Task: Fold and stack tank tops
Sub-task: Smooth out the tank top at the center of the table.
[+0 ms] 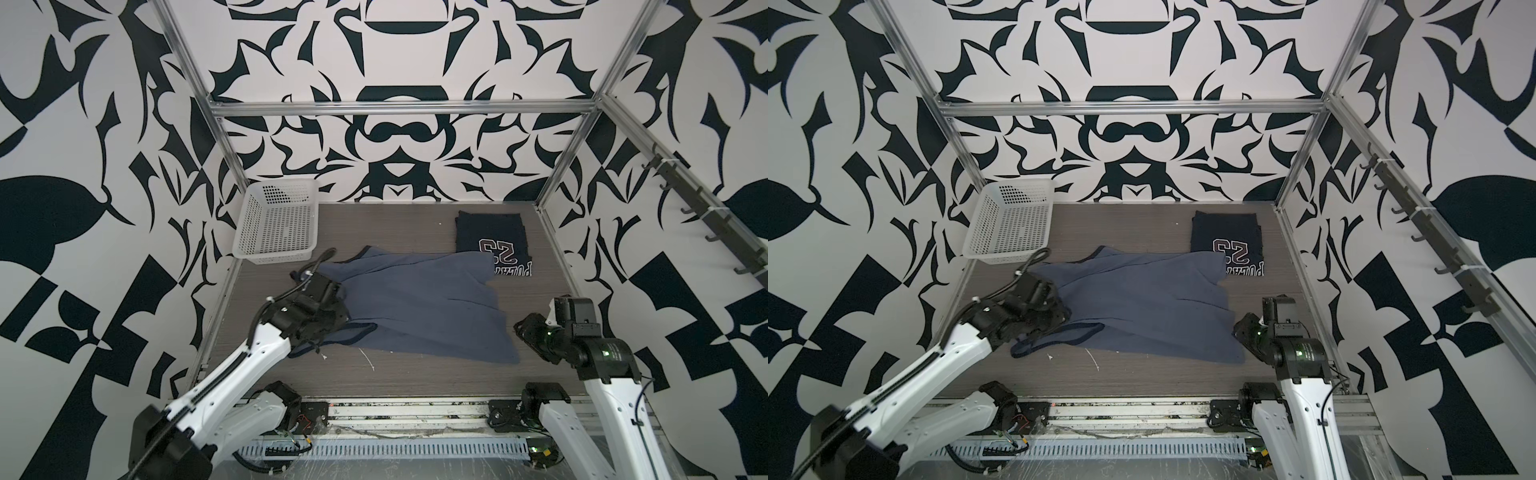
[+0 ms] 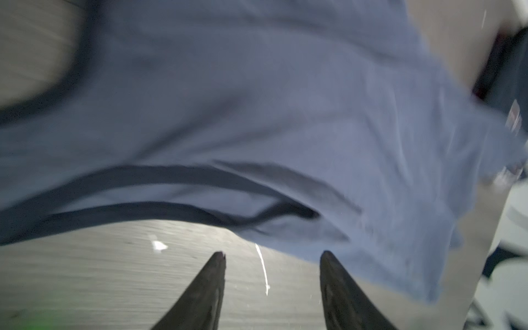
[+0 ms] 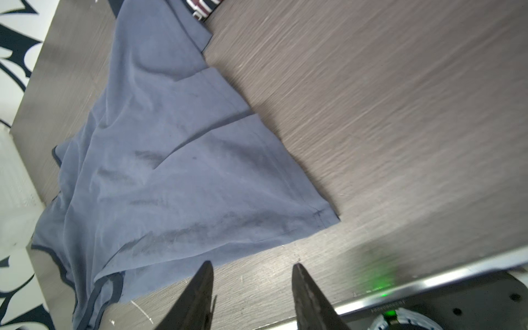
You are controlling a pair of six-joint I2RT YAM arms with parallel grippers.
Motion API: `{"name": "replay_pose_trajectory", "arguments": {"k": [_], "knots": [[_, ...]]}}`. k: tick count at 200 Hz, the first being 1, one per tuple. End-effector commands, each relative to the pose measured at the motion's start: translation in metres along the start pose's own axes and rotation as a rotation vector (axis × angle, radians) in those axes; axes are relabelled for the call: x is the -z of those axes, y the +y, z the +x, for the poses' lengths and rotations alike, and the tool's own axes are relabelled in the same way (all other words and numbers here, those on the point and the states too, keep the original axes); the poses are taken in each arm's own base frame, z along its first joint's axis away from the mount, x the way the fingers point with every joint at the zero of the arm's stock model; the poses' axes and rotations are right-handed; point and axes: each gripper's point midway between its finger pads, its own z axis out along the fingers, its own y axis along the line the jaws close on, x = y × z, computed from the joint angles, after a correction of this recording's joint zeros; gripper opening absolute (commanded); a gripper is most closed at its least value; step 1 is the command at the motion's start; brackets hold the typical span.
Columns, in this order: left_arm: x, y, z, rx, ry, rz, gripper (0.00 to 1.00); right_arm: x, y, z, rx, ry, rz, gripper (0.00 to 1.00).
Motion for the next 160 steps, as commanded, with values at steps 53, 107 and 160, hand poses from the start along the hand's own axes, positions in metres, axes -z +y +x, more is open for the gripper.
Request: {"name": "replay_pose_trajectory", "arguments": {"k": [53, 107, 160], "knots": [[-0.074, -0.049, 0.017, -0.176, 0.028, -0.093, 0.46, -0.042, 0.028, 0.01, 0.115, 0.076, -0.089, 0.51], [-0.091, -0.047, 0.027, -0.199, 0.073, -0.138, 0.39, -0.053, 0.031, 0.014, 0.129, 0.081, -0.082, 0.51], [-0.088, -0.037, 0.048, -0.207, 0.097, -0.187, 0.42, -0.053, 0.032, 0.011, 0.14, 0.073, -0.073, 0.51]]}}
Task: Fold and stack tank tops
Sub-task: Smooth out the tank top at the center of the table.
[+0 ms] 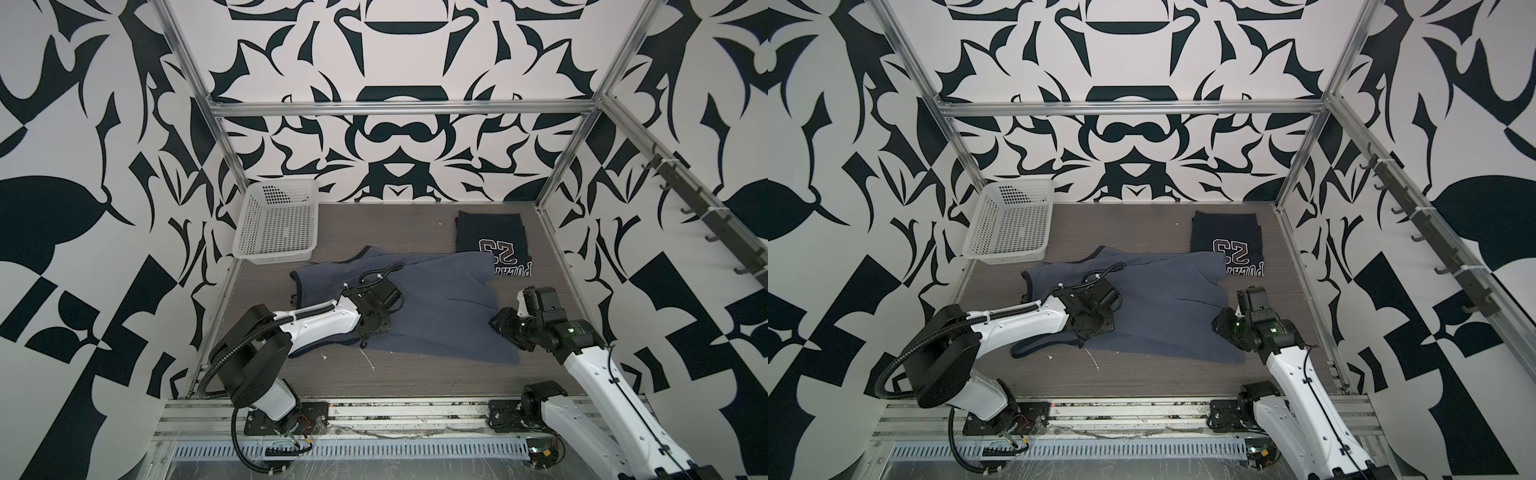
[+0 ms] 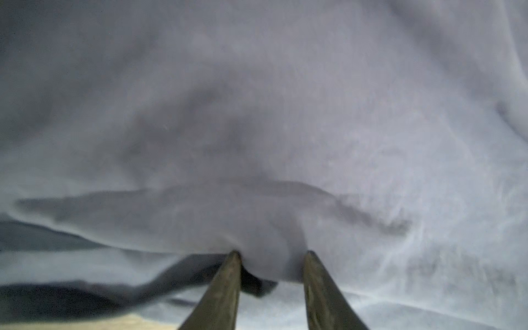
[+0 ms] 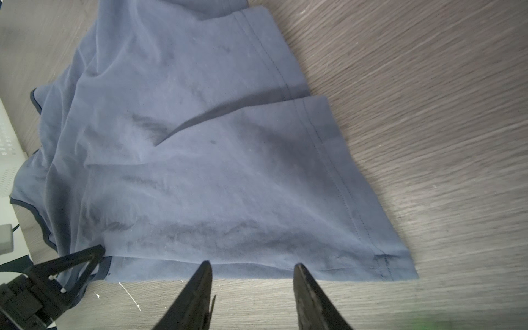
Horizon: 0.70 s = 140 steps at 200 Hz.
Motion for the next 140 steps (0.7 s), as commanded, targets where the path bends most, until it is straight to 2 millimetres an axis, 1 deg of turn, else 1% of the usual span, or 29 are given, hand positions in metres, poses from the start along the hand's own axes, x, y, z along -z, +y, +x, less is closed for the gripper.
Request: {"name": "replay_pose_trajectory", "arguments": {"k": [1, 29, 57, 74, 91, 123, 140], "knots": [[0.003, 0.005, 0.006, 0.017, 0.003, -0.034, 0.42, 0.0, 0.006, -0.008, 0.01, -0.029, -0.01, 0.51], [-0.002, 0.002, 0.007, 0.007, -0.001, -0.036, 0.43, -0.003, 0.007, -0.006, 0.003, -0.014, -0.018, 0.5], [-0.004, 0.002, 0.004, -0.006, -0.015, -0.054, 0.31, -0.002, 0.008, -0.007, 0.012, -0.017, -0.019, 0.49], [-0.003, 0.005, 0.001, -0.009, -0.032, -0.068, 0.22, -0.002, 0.007, -0.006, 0.013, -0.016, -0.017, 0.49], [-0.003, 0.009, 0.003, -0.021, -0.027, -0.081, 0.13, -0.003, 0.007, -0.006, 0.015, -0.015, -0.016, 0.49], [0.004, 0.006, 0.011, -0.058, -0.026, -0.082, 0.09, -0.002, 0.007, -0.009, 0.019, -0.024, -0.01, 0.48], [0.01, 0.009, 0.018, -0.072, -0.025, -0.096, 0.06, -0.001, 0.006, -0.012, 0.028, -0.032, 0.008, 0.48]]}}
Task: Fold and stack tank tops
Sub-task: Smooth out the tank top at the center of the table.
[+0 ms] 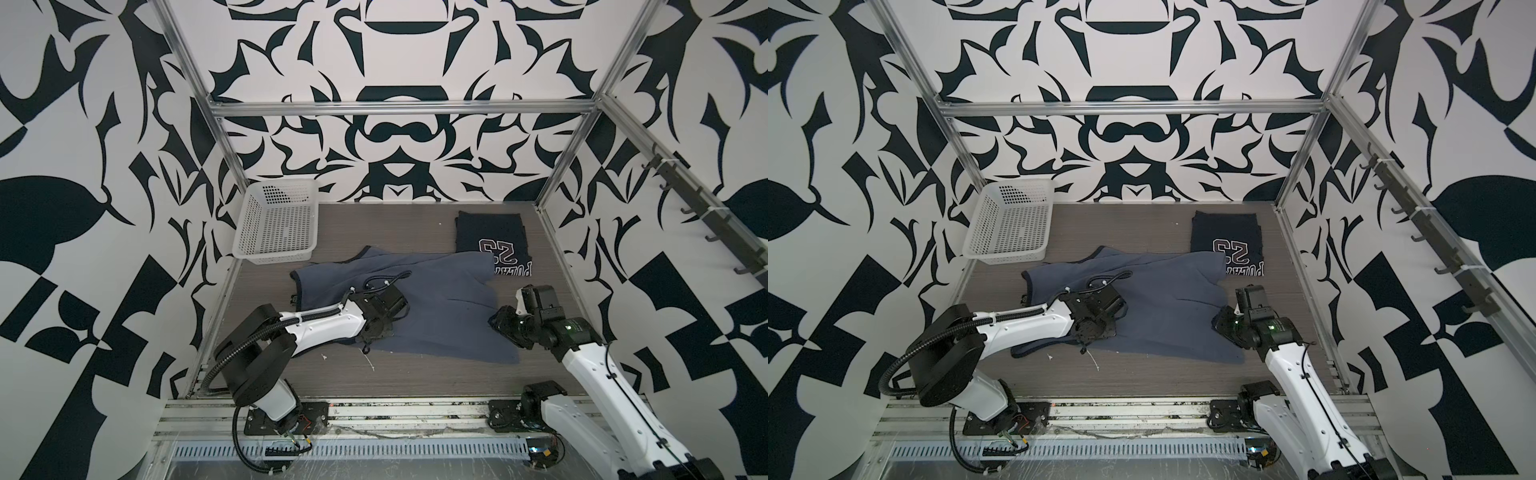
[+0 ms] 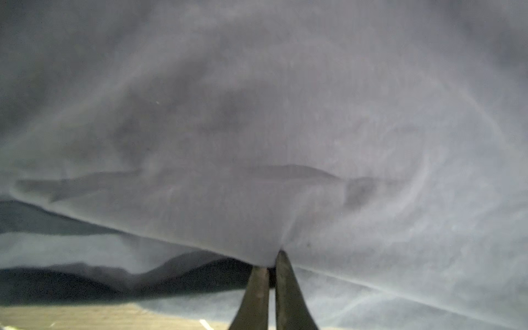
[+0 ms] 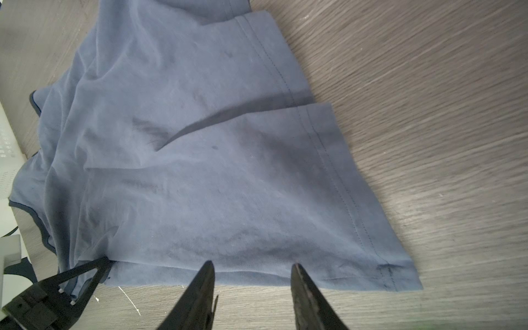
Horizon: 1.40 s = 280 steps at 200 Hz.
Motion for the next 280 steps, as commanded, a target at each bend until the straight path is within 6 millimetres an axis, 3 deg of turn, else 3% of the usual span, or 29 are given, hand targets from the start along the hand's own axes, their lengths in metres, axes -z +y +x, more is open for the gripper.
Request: {"name": "replay_pose_trajectory", "arguments": {"k": [1, 52, 95, 110, 132, 170, 210, 244, 280], "knots": [[0.013, 0.007, 0.006, -0.022, -0.008, -0.041, 0.06, 0.004, 0.004, -0.009, 0.025, -0.034, 0.009, 0.48], [0.031, 0.019, 0.04, -0.036, 0.001, -0.021, 0.09, -0.01, 0.003, -0.015, 0.054, -0.004, 0.049, 0.48], [0.027, 0.042, 0.072, 0.017, 0.047, 0.007, 0.13, -0.028, 0.007, -0.023, 0.063, 0.016, 0.057, 0.48], [0.025, 0.045, 0.076, 0.032, 0.05, 0.026, 0.18, -0.031, 0.01, -0.026, 0.068, 0.022, 0.055, 0.48], [0.028, 0.04, 0.075, 0.041, 0.034, 0.092, 0.38, -0.036, 0.012, -0.032, 0.081, 0.017, 0.063, 0.48], [0.032, 0.029, 0.066, 0.032, -0.006, 0.137, 0.39, -0.041, 0.016, -0.042, 0.1, 0.015, 0.076, 0.48], [0.02, 0.022, 0.069, 0.008, 0.022, 0.114, 0.32, -0.042, 0.017, -0.044, 0.102, 0.014, 0.079, 0.48], [0.016, 0.025, 0.07, -0.005, 0.025, 0.078, 0.14, -0.045, 0.017, -0.047, 0.11, 0.006, 0.085, 0.48], [0.021, 0.031, 0.073, -0.012, 0.038, 0.069, 0.02, -0.061, 0.013, -0.045, 0.099, 0.039, 0.103, 0.48]]}}
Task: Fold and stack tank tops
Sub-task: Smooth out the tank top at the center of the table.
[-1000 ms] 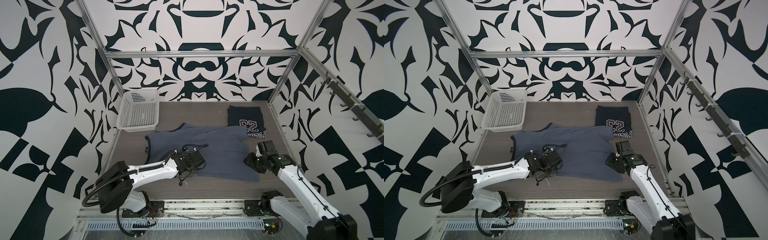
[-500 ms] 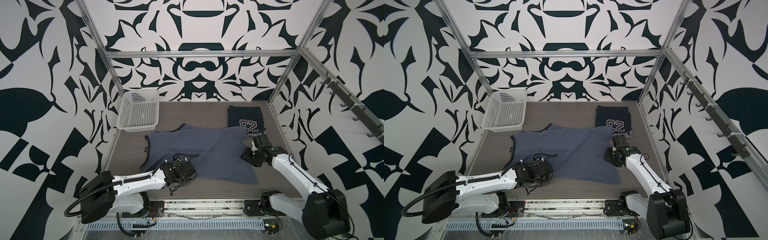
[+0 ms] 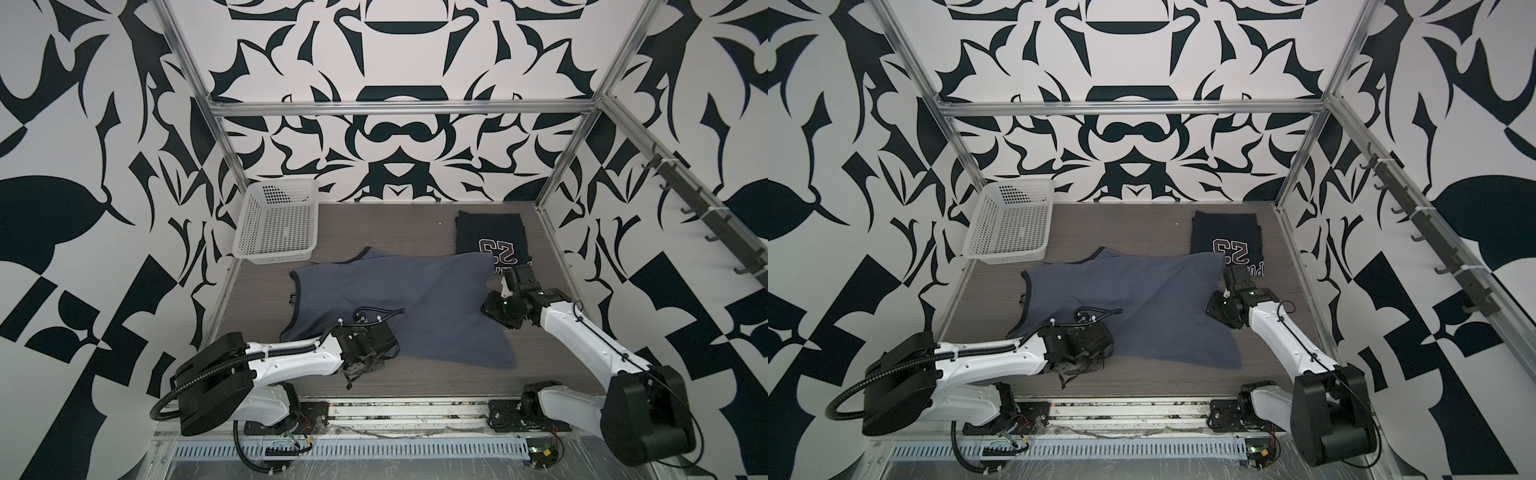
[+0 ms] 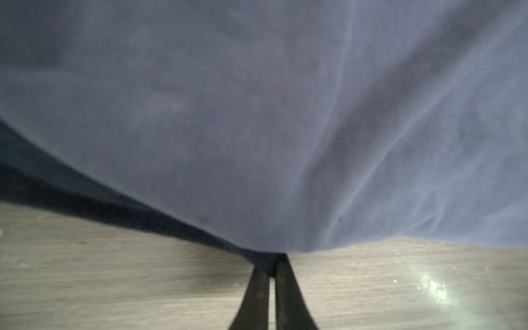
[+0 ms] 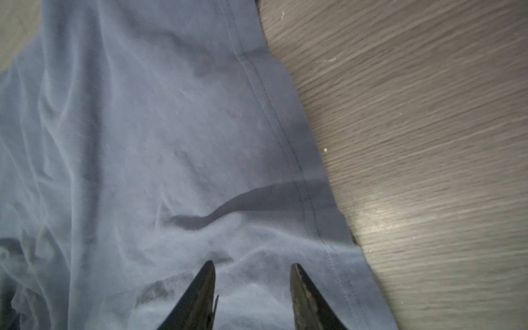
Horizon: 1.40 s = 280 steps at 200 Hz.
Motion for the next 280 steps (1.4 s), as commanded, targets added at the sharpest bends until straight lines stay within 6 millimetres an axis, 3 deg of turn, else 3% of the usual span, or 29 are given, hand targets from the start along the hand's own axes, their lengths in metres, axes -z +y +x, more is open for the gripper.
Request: {"name": "replay_pose_trajectory", "arguments": {"k": [1, 39, 81, 102, 125, 140, 164, 181, 210, 233, 245, 280], "knots": [[0.009, 0.002, 0.0, -0.002, 0.002, -0.009, 0.02, -0.002, 0.008, -0.013, 0.021, -0.03, -0.003, 0.48], [0.025, 0.018, 0.027, -0.052, 0.08, -0.044, 0.0, -0.022, 0.001, -0.018, -0.006, 0.015, 0.037, 0.49], [0.031, 0.054, 0.06, -0.023, 0.162, -0.088, 0.0, -0.035, -0.023, -0.023, -0.077, 0.045, 0.106, 0.49], [0.028, 0.068, 0.069, 0.014, 0.182, -0.089, 0.11, -0.035, -0.027, -0.025, -0.081, 0.043, 0.117, 0.48], [0.03, 0.066, 0.067, 0.016, 0.172, -0.072, 0.22, -0.026, -0.028, -0.028, -0.071, 0.016, 0.13, 0.49], [0.035, 0.065, 0.062, -0.008, 0.156, -0.084, 0.37, -0.017, -0.025, -0.03, -0.054, -0.005, 0.12, 0.5], [0.061, 0.042, 0.035, -0.066, 0.056, -0.031, 0.42, 0.003, -0.014, -0.039, -0.029, -0.055, 0.08, 0.52], [0.081, 0.024, 0.003, -0.105, -0.062, 0.005, 0.48, 0.016, -0.005, -0.051, -0.011, -0.097, 0.064, 0.53], [0.086, -0.001, -0.058, -0.079, -0.133, 0.069, 0.53, 0.027, 0.012, -0.078, 0.009, -0.154, 0.042, 0.53], [0.073, -0.016, -0.11, -0.028, -0.196, 0.125, 0.57, 0.029, 0.027, -0.108, 0.026, -0.198, 0.035, 0.52], [0.055, -0.016, -0.132, -0.004, -0.198, 0.101, 0.59, 0.023, 0.031, -0.121, 0.023, -0.199, 0.056, 0.52], [0.01, -0.013, -0.166, 0.045, -0.174, 0.078, 0.62, -0.02, 0.051, -0.122, 0.052, -0.109, 0.047, 0.51]]}}
